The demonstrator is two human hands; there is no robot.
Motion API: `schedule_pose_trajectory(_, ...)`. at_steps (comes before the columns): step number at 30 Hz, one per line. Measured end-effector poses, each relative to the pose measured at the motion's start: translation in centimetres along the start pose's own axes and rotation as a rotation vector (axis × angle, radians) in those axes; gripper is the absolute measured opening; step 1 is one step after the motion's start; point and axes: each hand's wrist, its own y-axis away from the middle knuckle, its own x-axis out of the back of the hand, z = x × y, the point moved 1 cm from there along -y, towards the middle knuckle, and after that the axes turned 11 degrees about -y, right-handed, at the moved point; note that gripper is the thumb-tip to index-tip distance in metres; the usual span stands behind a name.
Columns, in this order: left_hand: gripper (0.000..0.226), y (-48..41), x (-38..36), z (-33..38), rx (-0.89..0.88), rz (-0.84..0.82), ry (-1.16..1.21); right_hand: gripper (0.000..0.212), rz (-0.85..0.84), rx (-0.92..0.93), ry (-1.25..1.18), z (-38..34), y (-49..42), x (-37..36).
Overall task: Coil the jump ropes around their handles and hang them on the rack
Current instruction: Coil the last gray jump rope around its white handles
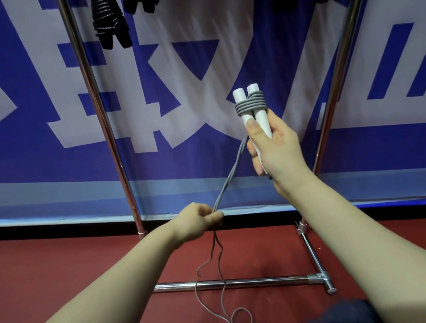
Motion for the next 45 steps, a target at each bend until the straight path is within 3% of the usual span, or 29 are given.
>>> schedule_pose_trajectory(3,0.021,-0.7,1.5,-0.4,0.113,0.181,0.58,0.018,0.035,0.037,0.003,0.0,0.1,0.2)
schedule_pose_trajectory(6,0.017,-0.9,4.5,-1.1,0.093,0.441,1.026,0.018,0.004,0.04,0.002,0.1,0.3,-0.1)
schedule_pose_trajectory(8,0.019,-0.9,5.7,-1.3,0.072,0.455,1.287,0.019,-0.02,0.032,0.008,0.3,0.4,-0.4)
schedule_pose_trajectory(10,0.025,-0.5,6.3,-0.3,0.089,0.28,1.528,0.019,-0.018,0.039,0.012,0.3,0.4,-0.6)
schedule_pose_trajectory(12,0.028,0.3,6.7,1.1,0.092,0.009,1.416,0.018,0.02,0.065,0.006,0.1,0.2,-0.3)
schedule_pose_trajectory(14,0.032,1.7,6.1,2.1,0.049,-0.308,0.924,0.018,0.086,0.075,-0.002,-0.1,-0.2,0.3)
schedule_pose_trajectory(16,0.032,2.8,5.0,2.6,-0.119,-0.713,0.545,0.017,0.113,0.053,-0.015,0.0,-0.2,0.6)
schedule_pose_trajectory(18,0.023,3.5,4.5,3.3,-0.281,-0.977,0.445,0.016,0.047,0.009,-0.034,0.0,0.2,0.2)
schedule_pose_trajectory(21,0.052,3.5,4.8,3.7,-0.403,-1.122,0.423,0.019,-0.07,-0.032,-0.075,-0.9,0.7,-0.8)
schedule_pose_trajectory(24,0.072,3.1,5.4,2.9,-0.552,-1.0,0.605,0.018,-0.077,-0.033,-0.119,-1.5,0.7,-1.0)
schedule_pose_trajectory(25,0.078,2.7,5.6,2.3,-0.488,-0.883,0.676,0.017,-0.059,-0.022,-0.12,-1.5,0.6,-0.9)
schedule_pose_trajectory(28,0.082,2.3,5.3,1.2,-0.058,-0.516,0.787,0.012,0.025,-0.008,-0.122,-1.2,0.3,-0.2)
schedule_pose_trajectory(30,0.075,2.1,4.3,-0.1,0.117,-0.361,0.43,0.009,0.03,-0.026,-0.12,-1.1,0.3,-0.1)
schedule_pose_trajectory(32,0.072,2.1,3.5,-0.8,0.196,-0.334,-0.031,0.009,-0.051,-0.063,-0.08,-0.9,0.6,-0.5)
schedule_pose_trajectory(33,0.068,1.9,3.2,-0.8,0.212,-0.291,-0.124,0.01,-0.103,-0.086,-0.041,-0.8,0.8,-0.9)
schedule_pose_trajectory(35,0.057,1.2,3.4,-0.1,0.182,-0.111,0.005,0.017,-0.173,-0.151,0.027,-0.6,1.2,-1.7)
schedule_pose_trajectory(37,0.042,0.7,3.6,1.8,0.04,0.039,0.423,0.022,-0.191,-0.225,0.038,-0.4,1.3,-2.3)
schedule_pose_trajectory(39,0.028,0.8,3.7,3.9,-0.142,0.11,0.651,0.021,-0.185,-0.29,0.031,-0.2,1.4,-2.7)
schedule_pose_trajectory(42,0.04,1.4,3.7,5.7,-0.265,0.169,0.705,0.021,-0.168,-0.369,-0.03,0.2,1.5,-3.1)
schedule_pose_trajectory(45,0.032,2.0,3.5,5.9,-0.294,0.148,0.682,0.019,-0.176,-0.435,-0.112,-0.1,1.4,-3.0)
